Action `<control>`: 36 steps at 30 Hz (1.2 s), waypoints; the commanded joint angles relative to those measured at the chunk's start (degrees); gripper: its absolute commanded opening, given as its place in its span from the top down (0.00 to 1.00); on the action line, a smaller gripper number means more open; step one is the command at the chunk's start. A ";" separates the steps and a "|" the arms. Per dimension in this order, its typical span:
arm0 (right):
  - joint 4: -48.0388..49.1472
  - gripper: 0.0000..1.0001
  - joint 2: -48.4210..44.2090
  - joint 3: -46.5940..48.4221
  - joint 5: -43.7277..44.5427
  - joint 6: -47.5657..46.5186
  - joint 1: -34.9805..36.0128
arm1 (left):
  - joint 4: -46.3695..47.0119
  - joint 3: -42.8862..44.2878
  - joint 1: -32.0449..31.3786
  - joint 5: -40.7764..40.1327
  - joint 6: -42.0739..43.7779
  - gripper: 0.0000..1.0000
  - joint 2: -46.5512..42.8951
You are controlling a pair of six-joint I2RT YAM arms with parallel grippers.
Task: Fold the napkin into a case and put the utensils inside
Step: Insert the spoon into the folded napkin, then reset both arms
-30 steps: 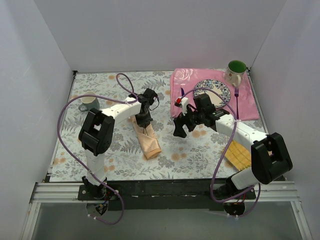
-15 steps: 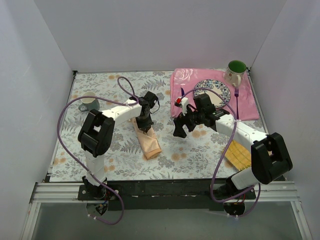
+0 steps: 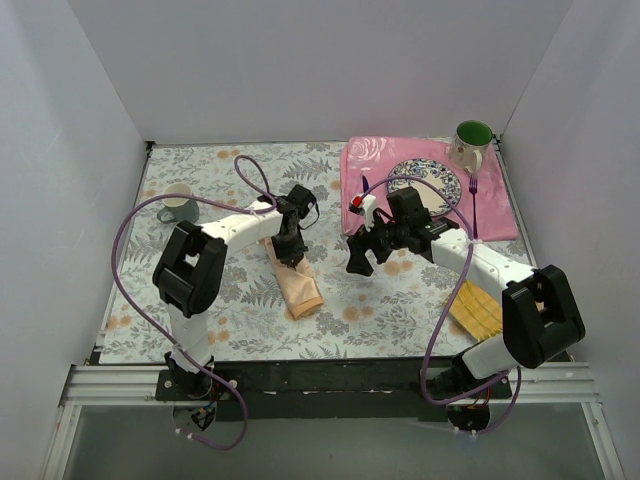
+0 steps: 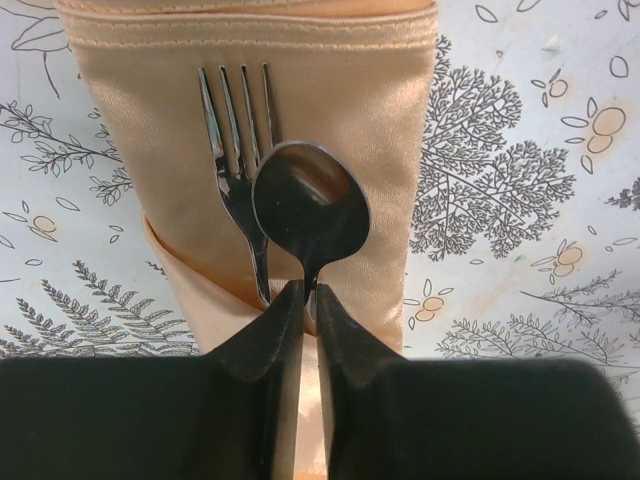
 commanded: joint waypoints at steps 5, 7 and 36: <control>0.90 0.02 0.28 0.85 -1.44 0.58 -0.34 | 1.02 2.14 -0.30 -0.51 2.26 0.71 -5.30; 0.99 0.01 0.19 0.94 -1.52 0.58 -0.34 | 0.94 3.27 -0.39 -1.13 2.96 0.68 -5.30; -7.89 0.01 -11.75 1.40 1.99 7.70 -19.48 | -10.35 12.37 29.05 26.19 54.90 0.02 -19.68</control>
